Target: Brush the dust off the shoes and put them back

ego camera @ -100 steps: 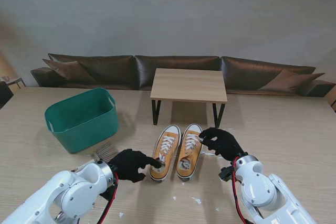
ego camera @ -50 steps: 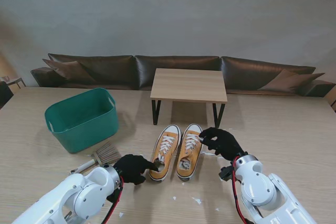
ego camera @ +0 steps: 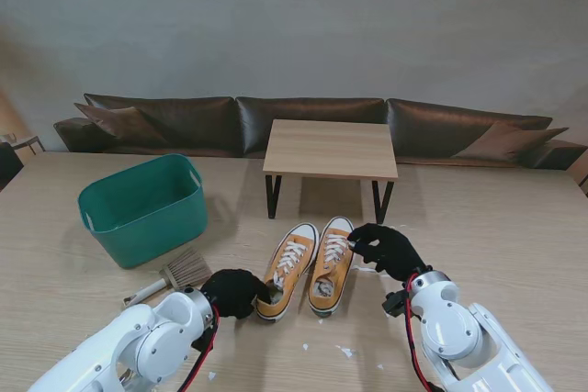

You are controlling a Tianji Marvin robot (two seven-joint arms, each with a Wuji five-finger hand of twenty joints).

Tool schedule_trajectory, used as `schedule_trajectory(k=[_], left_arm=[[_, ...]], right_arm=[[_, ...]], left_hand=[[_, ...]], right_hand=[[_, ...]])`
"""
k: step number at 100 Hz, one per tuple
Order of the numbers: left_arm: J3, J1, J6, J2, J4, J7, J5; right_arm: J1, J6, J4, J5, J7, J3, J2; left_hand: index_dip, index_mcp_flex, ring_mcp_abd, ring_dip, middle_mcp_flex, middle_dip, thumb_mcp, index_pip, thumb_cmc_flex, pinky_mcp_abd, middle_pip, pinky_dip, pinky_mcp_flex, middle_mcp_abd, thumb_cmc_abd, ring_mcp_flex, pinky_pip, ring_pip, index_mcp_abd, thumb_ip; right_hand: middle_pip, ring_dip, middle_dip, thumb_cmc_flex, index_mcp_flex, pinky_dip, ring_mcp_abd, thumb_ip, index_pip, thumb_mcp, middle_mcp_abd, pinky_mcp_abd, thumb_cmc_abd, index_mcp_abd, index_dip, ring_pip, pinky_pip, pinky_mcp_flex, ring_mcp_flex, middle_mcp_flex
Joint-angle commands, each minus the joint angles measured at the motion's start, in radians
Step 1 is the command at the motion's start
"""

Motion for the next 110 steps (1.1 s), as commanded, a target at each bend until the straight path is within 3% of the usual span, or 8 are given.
schedule_trajectory(k=[1, 19, 38, 53, 85, 110], left_arm=[[0.002, 0.012, 0.001, -0.003, 0.018, -0.02, 0.005], [0.0, 0.014, -0.005, -0.004, 0.021, -0.006, 0.016], [-0.002, 0.016, -0.013, -0.005, 0.028, 0.007, 0.025], [-0.02, 0.027, -0.03, -0.006, 0.021, 0.019, 0.039], [-0.085, 0.062, -0.09, -0.02, -0.008, 0.113, 0.044], [-0.144, 0.07, -0.123, -0.026, -0.08, 0.097, -0.002]], right_arm=[[-0.001, -0.002, 0.001, 0.001, 0.014, -0.004, -0.005], [0.0, -0.002, 0.003, 0.001, 0.014, -0.005, -0.005], [0.003, -0.002, 0.008, 0.002, 0.015, -0.007, -0.005], [0.005, -0.002, 0.011, 0.003, 0.015, -0.009, -0.005], [0.009, -0.007, 0.017, 0.002, 0.013, -0.014, -0.006], [0.008, -0.026, 0.02, -0.011, -0.025, -0.024, -0.012]], left_hand=[[0.003, 0.106, -0.001, -0.019, 0.031, -0.018, 0.014, 0.142, 0.02, 0.018, 0.004, -0.024, 0.03, -0.001, -0.03, 0.05, 0.06, 0.012, 0.056, -0.017], [0.022, 0.088, -0.015, -0.055, 0.073, -0.053, 0.054, 0.209, -0.141, 0.046, 0.038, -0.049, 0.068, -0.017, -0.114, 0.1, 0.075, 0.03, 0.077, -0.046], [0.235, -0.005, -0.023, -0.043, 0.039, -0.088, 0.073, 0.46, -0.239, 0.033, 0.175, -0.042, 0.065, -0.036, -0.172, 0.105, 0.098, 0.062, 0.11, -0.069], [0.252, 0.007, -0.037, -0.056, 0.088, -0.1, 0.074, 0.536, -0.246, 0.038, 0.22, -0.061, 0.117, -0.052, -0.186, 0.164, 0.103, 0.081, 0.153, -0.077], [0.268, 0.055, -0.023, -0.088, 0.164, -0.148, 0.075, 0.505, -0.223, 0.076, 0.169, -0.123, 0.217, -0.031, -0.21, 0.255, 0.085, 0.022, 0.21, -0.069], [0.331, 0.003, -0.016, -0.078, 0.171, -0.132, 0.096, 0.517, -0.216, 0.098, 0.135, -0.132, 0.223, -0.016, -0.18, 0.259, 0.078, 0.006, 0.248, -0.055]], right_hand=[[0.0, 0.006, -0.011, -0.03, 0.011, 0.009, 0.008, 0.023, -0.002, 0.011, 0.012, 0.021, 0.029, -0.004, -0.023, 0.013, 0.007, -0.263, 0.037, 0.023], [0.0, 0.006, -0.011, -0.031, 0.01, 0.008, 0.007, 0.022, -0.003, 0.01, 0.013, 0.021, 0.029, -0.004, -0.023, 0.012, 0.007, -0.264, 0.037, 0.021], [0.0, 0.006, -0.011, -0.031, 0.01, 0.008, 0.007, 0.022, -0.002, 0.011, 0.013, 0.021, 0.03, -0.004, -0.022, 0.012, 0.007, -0.264, 0.037, 0.023], [0.0, 0.006, -0.011, -0.03, 0.011, 0.008, 0.007, 0.022, -0.002, 0.011, 0.013, 0.021, 0.029, -0.003, -0.022, 0.012, 0.007, -0.264, 0.037, 0.022], [0.0, 0.006, -0.011, -0.03, 0.011, 0.009, 0.006, 0.023, -0.002, 0.011, 0.013, 0.02, 0.03, -0.003, -0.022, 0.012, 0.007, -0.264, 0.036, 0.02], [-0.006, 0.001, -0.013, -0.03, -0.018, 0.007, 0.002, 0.023, -0.009, 0.017, 0.011, 0.014, 0.021, -0.011, -0.024, 0.0, 0.004, -0.272, 0.009, -0.016]])
